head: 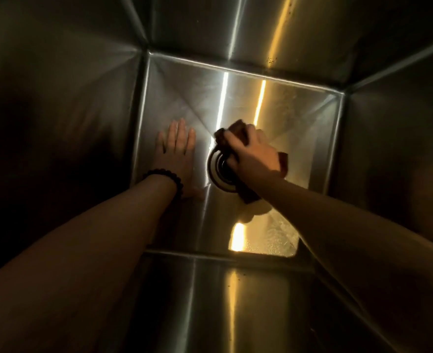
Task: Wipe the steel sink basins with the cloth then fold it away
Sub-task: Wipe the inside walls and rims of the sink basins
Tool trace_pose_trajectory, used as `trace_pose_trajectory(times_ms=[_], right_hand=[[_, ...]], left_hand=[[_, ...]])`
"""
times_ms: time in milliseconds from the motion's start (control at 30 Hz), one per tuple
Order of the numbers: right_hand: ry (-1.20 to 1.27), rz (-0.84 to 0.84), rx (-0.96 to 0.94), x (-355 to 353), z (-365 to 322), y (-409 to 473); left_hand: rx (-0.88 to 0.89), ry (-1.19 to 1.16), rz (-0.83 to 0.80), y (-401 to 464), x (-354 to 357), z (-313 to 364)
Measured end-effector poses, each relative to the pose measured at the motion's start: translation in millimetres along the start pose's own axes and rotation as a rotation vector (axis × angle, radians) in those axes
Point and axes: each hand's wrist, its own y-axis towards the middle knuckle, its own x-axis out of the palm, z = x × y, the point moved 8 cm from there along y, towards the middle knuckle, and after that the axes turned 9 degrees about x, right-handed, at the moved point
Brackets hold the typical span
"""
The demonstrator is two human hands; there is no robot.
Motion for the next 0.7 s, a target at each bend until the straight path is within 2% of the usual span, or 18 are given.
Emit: trace_pose_trajectory(times_ms=[67, 133, 167, 200, 300, 333, 400, 467, 500, 567, 633, 700], right_hand=[[0.013, -0.093, -0.107, 13.1, -32.1, -15.1], [-0.006, -0.201, -0.298, 31.0, -42.0, -52.7], [-0.011, -0.201, -0.371, 31.6, -36.7, -71.9], [0.029, -0.156, -0.363, 20.5, -25.4, -84.1], [0.057, -0.043, -0.065, -14.2, 35.7, -86.6], [0.016, -0.061, 0.016, -15.3, 53.9, -78.6], [-0.010, -0.211, 0.241, 1.2, 87.2, -58.0], [0.040, -0.157, 0.309, 6.6, 78.8, -26.4], [0.064, -0.112, 0.276, 5.7, 57.1, -14.1], [0.111, -0.040, 0.090, 7.5, -3.4, -5.9], [0.074, -0.110, -0.130, 28.7, -47.5, -29.8], [-0.006, -0.234, -0.285, 49.1, -46.5, -66.3]], left_hand=[[0.002, -0.015, 0.031, 1.9, 0.6, 0.6], [0.002, -0.019, 0.063, 2.4, -0.3, -0.3], [0.004, -0.013, 0.058, 1.7, -1.1, -0.2], [0.005, -0.013, 0.044, 0.6, -1.8, 0.1], [0.010, -0.018, 0.020, -1.3, -3.8, 1.1], [0.009, -0.019, 0.021, -1.1, -3.8, 0.9], [0.006, -0.019, 0.021, -1.3, -2.6, 1.2], [0.005, -0.015, 0.028, -1.3, -1.9, 1.0], [0.006, -0.010, 0.033, -0.8, -1.7, 1.1], [0.004, -0.004, 0.046, 0.1, -1.5, 0.9], [-0.005, -0.011, 0.057, 1.0, 0.3, -0.3], [-0.013, 0.004, 0.054, 1.8, 0.6, -1.7]])
